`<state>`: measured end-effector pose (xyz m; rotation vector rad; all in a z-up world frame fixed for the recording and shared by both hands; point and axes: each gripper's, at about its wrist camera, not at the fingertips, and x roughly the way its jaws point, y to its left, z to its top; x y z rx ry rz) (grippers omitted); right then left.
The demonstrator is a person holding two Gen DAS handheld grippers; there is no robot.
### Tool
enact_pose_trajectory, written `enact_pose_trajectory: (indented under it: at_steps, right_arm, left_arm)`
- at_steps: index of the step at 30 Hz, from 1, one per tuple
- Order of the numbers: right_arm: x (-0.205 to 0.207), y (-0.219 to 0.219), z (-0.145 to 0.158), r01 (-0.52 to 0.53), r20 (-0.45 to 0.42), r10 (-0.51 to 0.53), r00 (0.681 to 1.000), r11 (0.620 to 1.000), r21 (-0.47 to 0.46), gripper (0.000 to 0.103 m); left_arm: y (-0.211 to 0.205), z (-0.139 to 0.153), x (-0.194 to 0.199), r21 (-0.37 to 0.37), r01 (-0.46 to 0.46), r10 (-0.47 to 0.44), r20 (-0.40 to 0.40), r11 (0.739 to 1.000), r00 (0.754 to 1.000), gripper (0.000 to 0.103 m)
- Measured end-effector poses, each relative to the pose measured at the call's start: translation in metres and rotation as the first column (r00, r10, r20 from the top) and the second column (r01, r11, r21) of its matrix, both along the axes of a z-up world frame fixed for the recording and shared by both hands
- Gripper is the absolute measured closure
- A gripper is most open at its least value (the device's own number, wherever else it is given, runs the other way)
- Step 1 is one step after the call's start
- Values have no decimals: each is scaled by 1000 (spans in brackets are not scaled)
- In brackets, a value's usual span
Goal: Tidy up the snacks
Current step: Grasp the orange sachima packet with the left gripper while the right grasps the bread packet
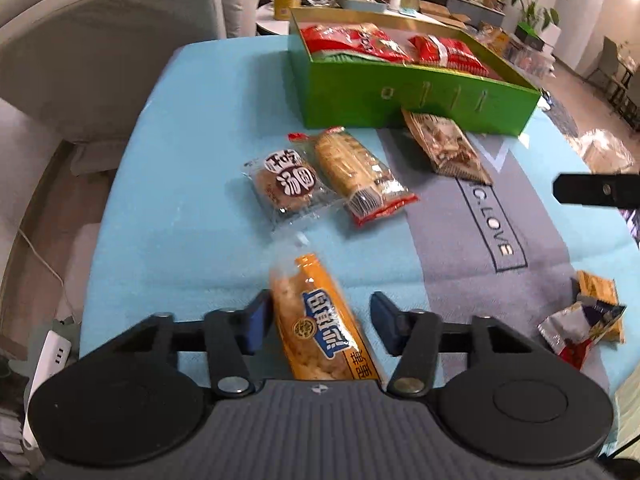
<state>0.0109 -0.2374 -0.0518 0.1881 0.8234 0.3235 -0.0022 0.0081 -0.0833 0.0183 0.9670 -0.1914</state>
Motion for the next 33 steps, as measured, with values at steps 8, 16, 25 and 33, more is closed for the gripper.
enact_pose_trajectory:
  at_steps: [8, 16, 25, 33]
  right_arm:
    - [13, 38, -3, -113, -16, 113, 993, 993, -28, 38]
    - [34, 89, -7, -234, -28, 232, 972, 970, -69, 38]
    - [58, 121, -22, -258, -61, 251, 966, 954, -151, 38]
    - [74, 137, -34, -242, -82, 230, 970, 946, -216, 38]
  left_arm:
    - [7, -2, -2, 16, 13, -13, 18, 1000, 1000, 67]
    - [22, 2, 0, 3, -17, 17, 33, 1000, 999, 69]
    - [25, 6, 2, 0, -2, 2, 62, 1000, 998, 70]
    - [24, -3, -2, 19, 6, -7, 20, 1000, 1000, 50]
